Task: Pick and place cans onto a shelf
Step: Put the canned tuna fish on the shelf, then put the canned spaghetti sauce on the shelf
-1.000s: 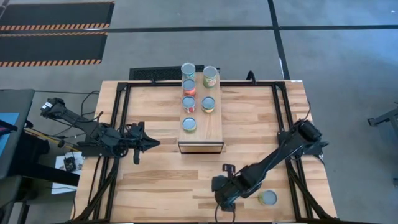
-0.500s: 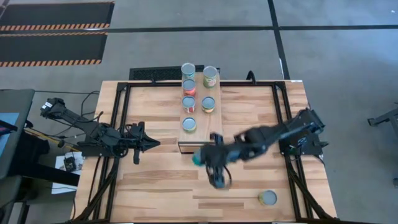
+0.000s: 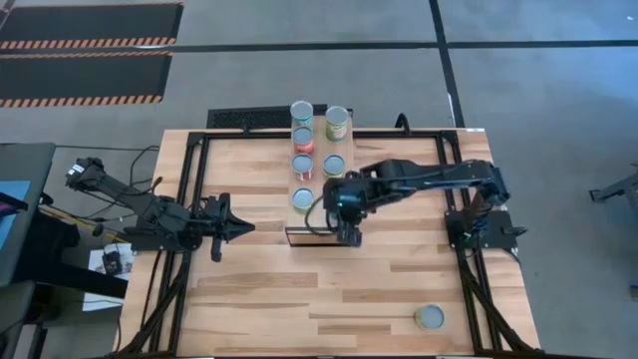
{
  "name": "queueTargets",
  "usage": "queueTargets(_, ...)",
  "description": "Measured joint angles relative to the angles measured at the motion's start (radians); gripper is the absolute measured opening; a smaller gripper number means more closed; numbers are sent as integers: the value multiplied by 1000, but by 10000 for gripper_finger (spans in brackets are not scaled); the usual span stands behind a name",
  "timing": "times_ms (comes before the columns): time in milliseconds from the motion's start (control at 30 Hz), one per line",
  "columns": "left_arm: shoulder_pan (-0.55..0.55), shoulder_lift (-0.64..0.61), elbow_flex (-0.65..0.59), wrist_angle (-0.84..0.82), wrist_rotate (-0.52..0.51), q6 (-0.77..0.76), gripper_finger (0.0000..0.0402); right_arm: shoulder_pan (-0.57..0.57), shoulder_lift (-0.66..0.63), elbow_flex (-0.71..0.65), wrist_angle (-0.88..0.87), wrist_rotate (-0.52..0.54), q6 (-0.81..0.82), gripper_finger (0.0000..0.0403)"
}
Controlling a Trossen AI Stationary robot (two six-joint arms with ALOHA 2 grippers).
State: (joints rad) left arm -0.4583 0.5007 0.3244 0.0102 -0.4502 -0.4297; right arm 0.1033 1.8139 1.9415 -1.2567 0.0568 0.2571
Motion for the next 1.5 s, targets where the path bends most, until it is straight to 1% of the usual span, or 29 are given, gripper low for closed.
queueTargets(67, 0, 0, 0, 0, -2, 0, 0, -18, 22, 4, 25, -17, -19, 6)
queueTargets(167, 0, 2, 0, -1, -6, 0, 0, -45, 60, 2, 17, -28, -37, 6)
queueTargets(367, 0, 3, 0, -4, -19, 0, 0, -81, 136, 0, 17, -18, -72, 6)
queueTargets(500, 0, 3, 0, -5, -20, -4, 0, -86, 139, 1, 16, 24, -72, 6)
queueTargets(700, 0, 2, 0, -5, -27, -6, 0, -107, 140, 1, 18, 51, -73, 8)
queueTargets(800, 0, 2, 0, -5, -27, -6, 0, -117, 140, 1, 27, 51, -73, 21)
queueTargets(1000, 0, 2, 0, -4, -28, -11, 0, -119, 140, 2, 63, 50, -51, 63)
queueTargets(1167, 4, 2, 0, -4, -27, -12, 0, -119, 140, 2, 59, 51, -48, 93)
queueTargets(1300, 43, 2, 0, -4, 25, -16, 0, -112, 136, 2, 57, 56, -56, 109)
queueTargets(1333, 58, 2, 0, -4, 45, -16, 0, -109, 128, 2, 51, 58, -57, 108)
queueTargets(1400, 96, 3, 0, -1, 88, -9, 0, -97, 99, 2, 53, 59, -64, 93)
queueTargets(1500, 159, 2, 0, 11, 154, 2, 0, -71, 35, 3, 52, 59, -71, 42)
